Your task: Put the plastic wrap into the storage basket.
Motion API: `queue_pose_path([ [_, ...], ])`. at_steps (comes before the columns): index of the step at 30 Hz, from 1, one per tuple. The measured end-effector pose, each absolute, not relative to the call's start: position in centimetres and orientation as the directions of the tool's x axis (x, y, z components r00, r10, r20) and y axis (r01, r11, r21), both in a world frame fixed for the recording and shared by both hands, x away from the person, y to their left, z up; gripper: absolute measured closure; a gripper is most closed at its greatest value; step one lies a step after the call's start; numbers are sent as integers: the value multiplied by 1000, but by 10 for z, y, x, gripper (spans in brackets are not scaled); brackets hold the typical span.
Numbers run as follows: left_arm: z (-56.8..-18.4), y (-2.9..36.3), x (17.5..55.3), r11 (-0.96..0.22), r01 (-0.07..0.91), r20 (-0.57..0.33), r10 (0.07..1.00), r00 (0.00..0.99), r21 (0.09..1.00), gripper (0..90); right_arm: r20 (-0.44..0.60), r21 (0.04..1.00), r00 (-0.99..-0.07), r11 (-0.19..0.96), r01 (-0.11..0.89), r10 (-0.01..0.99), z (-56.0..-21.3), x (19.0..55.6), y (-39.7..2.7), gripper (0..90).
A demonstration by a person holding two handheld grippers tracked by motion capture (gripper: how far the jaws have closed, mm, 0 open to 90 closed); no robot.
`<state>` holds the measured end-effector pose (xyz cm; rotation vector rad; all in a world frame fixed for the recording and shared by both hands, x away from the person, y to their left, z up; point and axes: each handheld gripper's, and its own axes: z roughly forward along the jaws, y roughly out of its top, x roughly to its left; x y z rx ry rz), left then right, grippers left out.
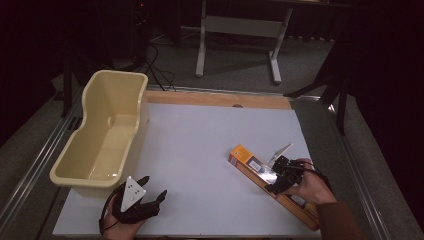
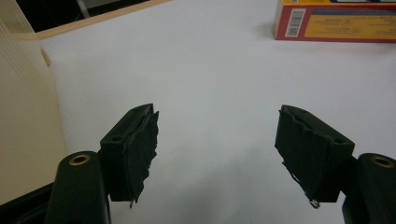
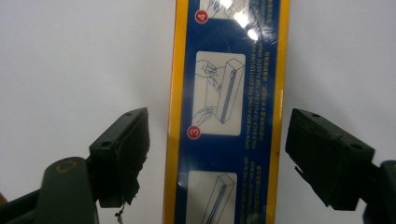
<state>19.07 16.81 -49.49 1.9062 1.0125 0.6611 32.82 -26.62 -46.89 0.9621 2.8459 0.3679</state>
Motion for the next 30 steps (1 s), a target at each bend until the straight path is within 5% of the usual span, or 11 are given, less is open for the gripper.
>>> queue_pose_path([
  [17,-495,168,190,-303,391,58,847,529,869,292,-1,144,-808,800,582,589,-488,343,-257,365],
  [30,-495,168,190,-301,390,57,848,528,870,292,89,90,-738,732,675,669,-485,345,-255,387],
])
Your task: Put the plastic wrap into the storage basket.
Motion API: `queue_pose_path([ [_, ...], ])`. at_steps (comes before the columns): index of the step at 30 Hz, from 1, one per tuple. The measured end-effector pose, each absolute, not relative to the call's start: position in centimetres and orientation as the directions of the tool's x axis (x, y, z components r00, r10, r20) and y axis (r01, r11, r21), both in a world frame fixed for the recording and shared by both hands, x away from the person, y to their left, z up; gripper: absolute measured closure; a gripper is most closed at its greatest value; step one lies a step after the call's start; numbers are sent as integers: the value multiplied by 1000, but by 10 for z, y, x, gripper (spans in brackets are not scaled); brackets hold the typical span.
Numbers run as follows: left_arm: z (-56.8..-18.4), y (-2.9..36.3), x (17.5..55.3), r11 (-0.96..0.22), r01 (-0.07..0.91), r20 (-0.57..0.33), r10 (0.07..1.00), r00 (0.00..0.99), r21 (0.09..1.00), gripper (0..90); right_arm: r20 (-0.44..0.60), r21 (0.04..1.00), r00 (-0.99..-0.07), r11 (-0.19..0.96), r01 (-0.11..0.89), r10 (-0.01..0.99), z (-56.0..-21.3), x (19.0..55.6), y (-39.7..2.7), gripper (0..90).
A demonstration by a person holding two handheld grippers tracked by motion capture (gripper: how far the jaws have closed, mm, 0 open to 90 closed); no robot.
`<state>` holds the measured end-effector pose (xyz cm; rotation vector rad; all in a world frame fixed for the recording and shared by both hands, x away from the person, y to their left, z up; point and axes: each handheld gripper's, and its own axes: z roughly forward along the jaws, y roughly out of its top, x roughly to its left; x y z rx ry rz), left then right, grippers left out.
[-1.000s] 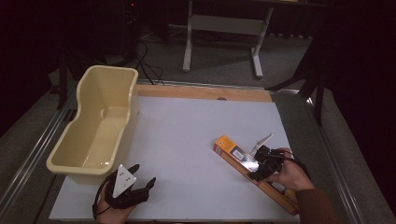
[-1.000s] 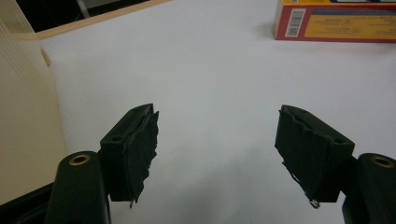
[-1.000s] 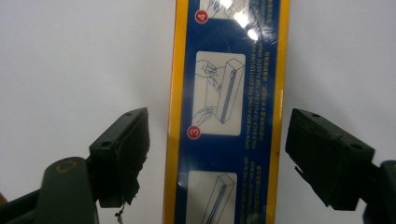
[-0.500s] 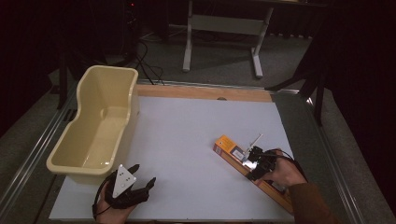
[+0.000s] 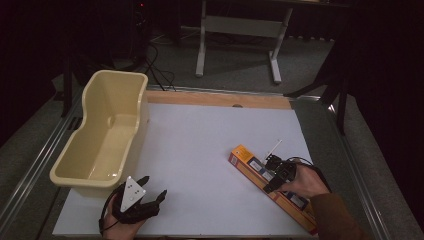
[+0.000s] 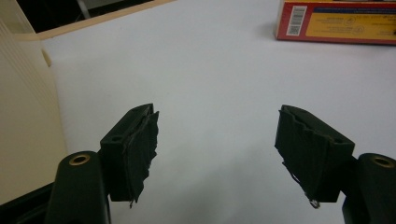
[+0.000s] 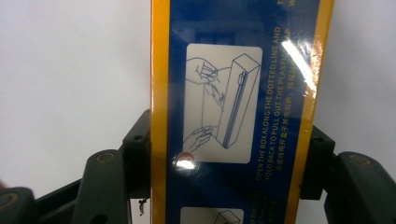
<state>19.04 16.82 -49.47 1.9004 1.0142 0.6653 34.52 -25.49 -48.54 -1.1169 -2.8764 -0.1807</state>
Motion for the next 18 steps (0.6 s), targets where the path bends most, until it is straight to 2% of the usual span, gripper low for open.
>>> queue_pose_path([
  [9,-495,168,190,-301,391,57,848,526,870,293,234,104,-643,638,763,729,-485,335,-259,388],
  [18,-494,170,190,-296,390,56,852,521,872,293,342,167,-556,533,829,758,-484,324,-263,389],
])
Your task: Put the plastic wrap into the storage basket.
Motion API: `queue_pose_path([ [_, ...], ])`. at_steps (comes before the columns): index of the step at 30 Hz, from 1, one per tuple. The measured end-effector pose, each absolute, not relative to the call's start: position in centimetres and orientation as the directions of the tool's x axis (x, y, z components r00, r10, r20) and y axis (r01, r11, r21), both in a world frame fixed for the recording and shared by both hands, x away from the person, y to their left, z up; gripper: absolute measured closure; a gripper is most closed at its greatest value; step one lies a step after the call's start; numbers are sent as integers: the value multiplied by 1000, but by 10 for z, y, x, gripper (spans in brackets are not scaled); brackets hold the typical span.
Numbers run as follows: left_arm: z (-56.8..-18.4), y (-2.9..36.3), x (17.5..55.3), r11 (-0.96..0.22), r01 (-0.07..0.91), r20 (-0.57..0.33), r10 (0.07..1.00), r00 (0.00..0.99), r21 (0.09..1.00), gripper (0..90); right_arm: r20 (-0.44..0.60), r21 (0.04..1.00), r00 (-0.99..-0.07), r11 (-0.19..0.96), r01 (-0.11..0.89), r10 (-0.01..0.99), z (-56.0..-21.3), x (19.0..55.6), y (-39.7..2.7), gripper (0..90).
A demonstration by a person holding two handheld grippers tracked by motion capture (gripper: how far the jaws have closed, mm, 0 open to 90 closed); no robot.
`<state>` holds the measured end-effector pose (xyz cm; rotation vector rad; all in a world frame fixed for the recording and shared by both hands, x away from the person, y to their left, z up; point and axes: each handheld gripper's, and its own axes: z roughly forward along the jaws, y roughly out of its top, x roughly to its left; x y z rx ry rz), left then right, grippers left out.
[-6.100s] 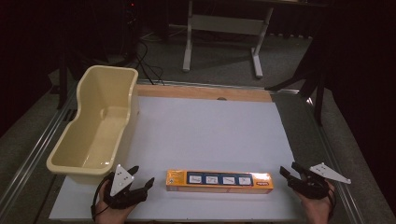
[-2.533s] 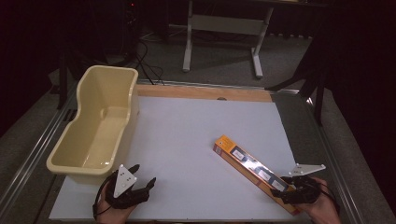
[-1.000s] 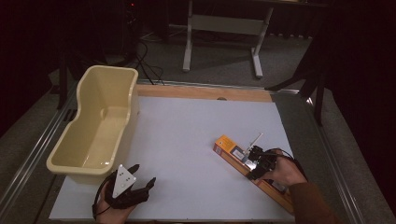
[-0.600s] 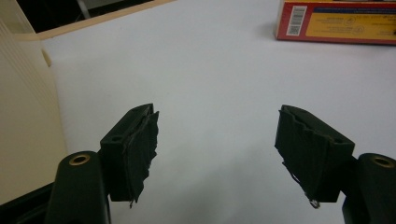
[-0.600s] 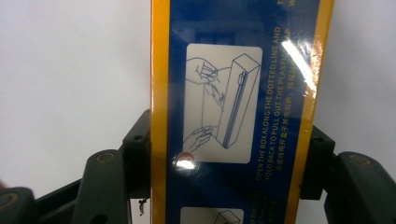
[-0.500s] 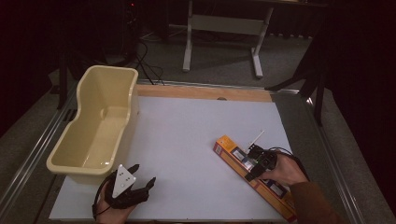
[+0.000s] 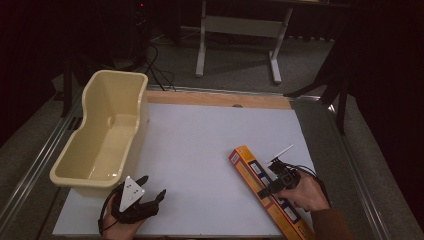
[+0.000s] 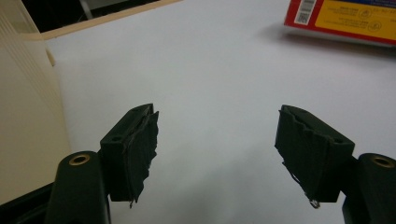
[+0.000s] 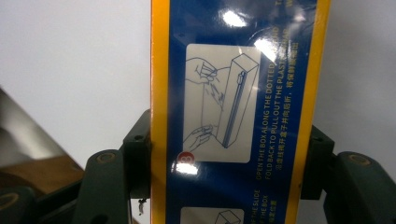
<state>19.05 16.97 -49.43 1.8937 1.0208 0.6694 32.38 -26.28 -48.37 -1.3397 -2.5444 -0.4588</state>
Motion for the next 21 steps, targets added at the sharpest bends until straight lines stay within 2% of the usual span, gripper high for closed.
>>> queue_pose_path([
  [9,-494,170,190,-295,388,56,851,522,873,292,496,237,-455,389,890,740,-482,325,-266,390],
  [21,-494,170,190,-293,385,55,852,521,875,293,665,367,-407,201,908,626,-468,325,-251,391],
])
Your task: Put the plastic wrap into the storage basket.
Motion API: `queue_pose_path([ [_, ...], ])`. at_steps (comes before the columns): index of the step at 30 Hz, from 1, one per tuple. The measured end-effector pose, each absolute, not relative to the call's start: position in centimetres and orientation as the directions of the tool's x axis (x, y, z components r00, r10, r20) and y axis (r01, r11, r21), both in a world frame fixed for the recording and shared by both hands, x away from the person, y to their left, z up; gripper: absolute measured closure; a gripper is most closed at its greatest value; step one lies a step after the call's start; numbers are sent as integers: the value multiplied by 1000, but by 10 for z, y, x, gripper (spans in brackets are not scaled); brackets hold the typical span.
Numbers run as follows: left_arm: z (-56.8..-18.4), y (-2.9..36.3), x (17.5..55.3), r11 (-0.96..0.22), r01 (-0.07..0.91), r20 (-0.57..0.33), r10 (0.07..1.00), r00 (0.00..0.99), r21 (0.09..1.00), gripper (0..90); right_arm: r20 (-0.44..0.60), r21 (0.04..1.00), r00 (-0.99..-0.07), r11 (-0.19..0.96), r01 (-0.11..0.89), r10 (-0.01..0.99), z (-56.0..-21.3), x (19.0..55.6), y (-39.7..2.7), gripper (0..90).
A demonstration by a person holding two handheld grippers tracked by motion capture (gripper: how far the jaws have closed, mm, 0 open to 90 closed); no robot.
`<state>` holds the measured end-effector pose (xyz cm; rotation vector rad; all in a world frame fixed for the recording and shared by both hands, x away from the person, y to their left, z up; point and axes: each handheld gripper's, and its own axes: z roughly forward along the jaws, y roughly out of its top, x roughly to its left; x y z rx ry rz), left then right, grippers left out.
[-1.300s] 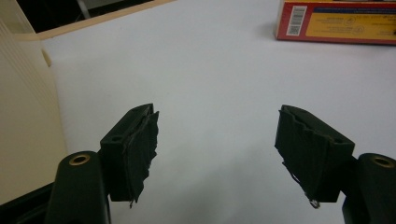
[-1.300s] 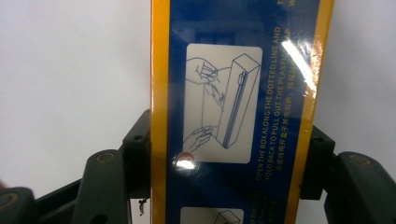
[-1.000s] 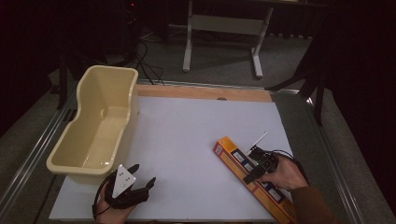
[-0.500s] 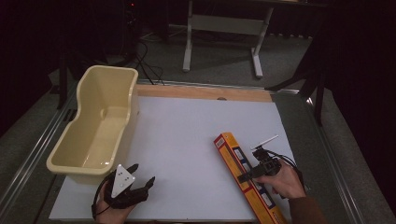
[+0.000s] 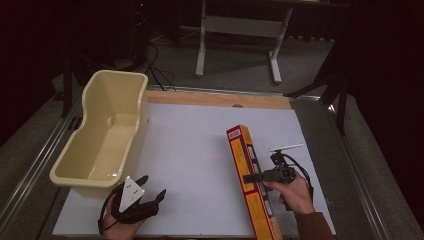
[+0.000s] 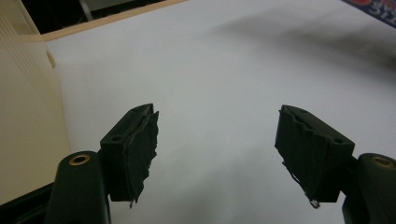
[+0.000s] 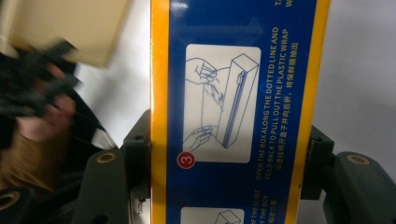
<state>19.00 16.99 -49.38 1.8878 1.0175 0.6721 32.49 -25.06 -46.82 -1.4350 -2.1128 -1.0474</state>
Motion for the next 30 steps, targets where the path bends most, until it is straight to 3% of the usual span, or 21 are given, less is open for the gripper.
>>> queue_pose_path([
  [11,-494,170,190,-294,382,57,849,525,876,292,745,428,-400,77,900,534,-456,332,-228,391],
  [21,-493,171,189,-294,379,58,849,526,877,292,830,400,-355,-16,916,430,-463,347,-197,391],
  [30,-493,169,189,-298,375,60,845,532,878,292,845,394,-347,-36,918,408,-452,363,-169,392],
])
